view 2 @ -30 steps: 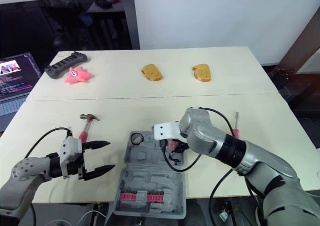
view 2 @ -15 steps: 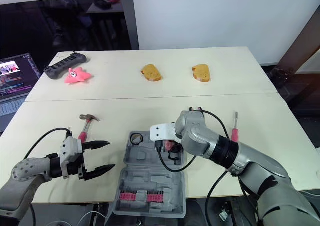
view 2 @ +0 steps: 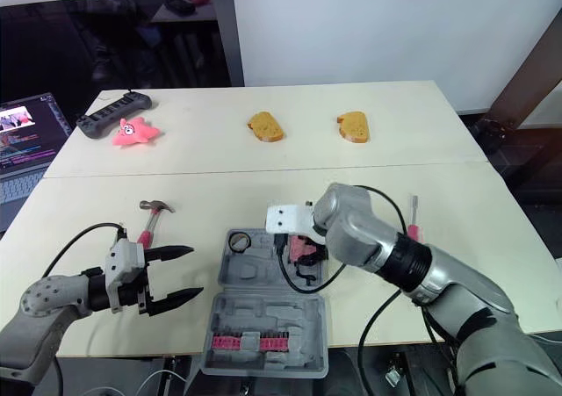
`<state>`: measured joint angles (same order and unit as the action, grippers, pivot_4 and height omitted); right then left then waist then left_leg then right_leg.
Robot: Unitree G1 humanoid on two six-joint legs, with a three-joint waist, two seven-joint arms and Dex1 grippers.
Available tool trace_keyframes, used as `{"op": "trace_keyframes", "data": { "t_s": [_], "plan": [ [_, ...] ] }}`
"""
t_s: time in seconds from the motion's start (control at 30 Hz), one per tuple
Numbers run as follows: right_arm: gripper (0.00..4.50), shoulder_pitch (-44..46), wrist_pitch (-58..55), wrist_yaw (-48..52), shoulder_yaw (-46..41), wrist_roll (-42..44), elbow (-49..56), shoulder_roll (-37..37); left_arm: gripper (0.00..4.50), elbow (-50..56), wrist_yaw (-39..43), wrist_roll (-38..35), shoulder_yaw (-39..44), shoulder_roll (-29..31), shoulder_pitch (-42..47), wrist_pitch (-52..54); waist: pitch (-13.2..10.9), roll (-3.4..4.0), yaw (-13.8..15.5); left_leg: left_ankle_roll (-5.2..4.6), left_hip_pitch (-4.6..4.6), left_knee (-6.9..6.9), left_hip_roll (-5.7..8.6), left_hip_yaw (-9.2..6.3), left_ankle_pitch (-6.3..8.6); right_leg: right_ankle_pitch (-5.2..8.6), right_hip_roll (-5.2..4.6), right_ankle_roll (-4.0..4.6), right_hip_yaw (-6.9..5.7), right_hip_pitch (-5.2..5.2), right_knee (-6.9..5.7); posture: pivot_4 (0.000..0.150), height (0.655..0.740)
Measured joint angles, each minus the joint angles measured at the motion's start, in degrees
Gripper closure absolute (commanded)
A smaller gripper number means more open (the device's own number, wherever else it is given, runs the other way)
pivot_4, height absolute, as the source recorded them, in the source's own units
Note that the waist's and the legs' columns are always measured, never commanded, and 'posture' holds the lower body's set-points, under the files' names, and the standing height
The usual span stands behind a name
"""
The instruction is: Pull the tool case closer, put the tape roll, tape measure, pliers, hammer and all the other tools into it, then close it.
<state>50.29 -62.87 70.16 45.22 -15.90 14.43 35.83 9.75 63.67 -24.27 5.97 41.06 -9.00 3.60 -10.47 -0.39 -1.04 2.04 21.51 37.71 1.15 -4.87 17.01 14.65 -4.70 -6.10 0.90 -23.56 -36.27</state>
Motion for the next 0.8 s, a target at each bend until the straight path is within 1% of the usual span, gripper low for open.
{"op": "trace_keyframes", "data": {
  "t_s": [0.07, 0.17, 0.23, 0.27, 0.33, 0.43, 0.6, 0.77, 0.8],
  "plan": [
    [0.08, -0.5, -1.2, 0.0, -2.9, 2.4, 1.9, 0.5, 0.0, 0.0, 0.0, 0.0, 0.0, 0.0, 0.1, 0.0, 0.0, 0.0, 0.0, 0.0, 0.0, -0.02, 0.0, 0.01, 0.0, 0.0, 0.0, 0.0, 0.0, 0.0, 0.01, 0.15, 0.74],
    [0.08, -3.6, -2.5, -0.4, -8.2, 6.8, 4.6, 0.6, 0.0, 0.0, 0.1, 0.0, 0.0, 0.0, 0.4, 0.1, 0.0, -0.01, 0.1, 0.0, 0.01, -0.04, 0.0, 0.02, 0.0, 0.0, 0.0, 0.0, 0.0, 0.01, 0.02, 0.15, 0.74],
    [0.08, -6.0, -1.7, -1.1, -9.4, 8.4, 5.5, 2.1, 0.0, 0.0, 0.1, 0.0, 0.0, 0.1, 0.4, 0.1, 0.0, -0.01, 0.3, 0.0, 0.02, -0.04, 0.01, 0.03, 0.0, 0.0, -0.02, 0.0, -0.01, 0.03, 0.05, 0.15, 0.74],
    [0.33, -7.3, -1.1, -1.5, -9.9, 9.1, 5.6, 2.8, 0.0, 0.0, 0.1, 0.0, 0.0, 0.1, 0.4, 0.2, 0.0, -0.01, 0.3, 0.0, 0.01, -0.03, 0.01, 0.05, 0.0, 0.0, -0.03, 0.0, -0.01, 0.04, 0.06, 0.15, 0.74],
    [0.96, -8.6, 0.0, -2.5, -10.2, 10.1, 5.5, 3.4, 0.0, 0.0, 0.2, 0.0, 0.0, 0.1, 0.5, 0.5, 0.0, -0.02, 0.2, 0.0, 0.01, -0.03, 0.01, 0.06, 0.0, 0.0, -0.03, 0.0, 0.01, 0.03, 0.06, 0.15, 0.74],
    [2.36, -9.4, 3.1, -4.6, -10.7, 10.8, 5.4, 3.5, 0.0, 0.0, 0.3, 0.0, -0.1, 0.1, 1.2, 0.7, 0.0, -0.01, -0.2, 0.0, -0.01, -0.05, -0.01, 0.06, 0.0, 0.0, 0.01, 0.0, 0.01, 0.01, 0.05, 0.15, 0.74],
    [2.36, -10.5, 7.1, -7.4, -12.7, 12.4, 4.4, 3.1, 0.0, 0.0, 0.4, 0.0, -0.1, 0.1, 1.3, 1.0, 0.0, -0.02, 0.0, 0.0, 0.0, -0.09, -0.01, 0.05, 0.0, 0.0, -0.01, 0.0, 0.0, 0.02, 0.06, 0.15, 0.74],
    [2.36, -18.2, 11.3, -11.6, -20.3, 16.3, 5.3, 1.1, 0.0, -0.1, 0.2, 0.1, -0.1, 0.1, 1.2, 1.1, 0.0, -0.03, 0.3, 0.0, 0.01, -0.11, 0.0, 0.04, 0.0, 0.0, -0.02, 0.0, 0.0, 0.05, 0.09, 0.15, 0.74],
    [2.36, -21.1, 12.8, -12.9, -22.8, 17.1, 6.2, 0.6, 0.0, 0.0, 0.2, 0.1, -0.1, 0.1, 1.1, 1.1, 0.0, -0.03, 0.4, 0.0, 0.0, -0.12, 0.0, 0.02, 0.0, 0.0, -0.01, 0.0, -0.01, 0.07, 0.11, 0.15, 0.74]
  ]
}}
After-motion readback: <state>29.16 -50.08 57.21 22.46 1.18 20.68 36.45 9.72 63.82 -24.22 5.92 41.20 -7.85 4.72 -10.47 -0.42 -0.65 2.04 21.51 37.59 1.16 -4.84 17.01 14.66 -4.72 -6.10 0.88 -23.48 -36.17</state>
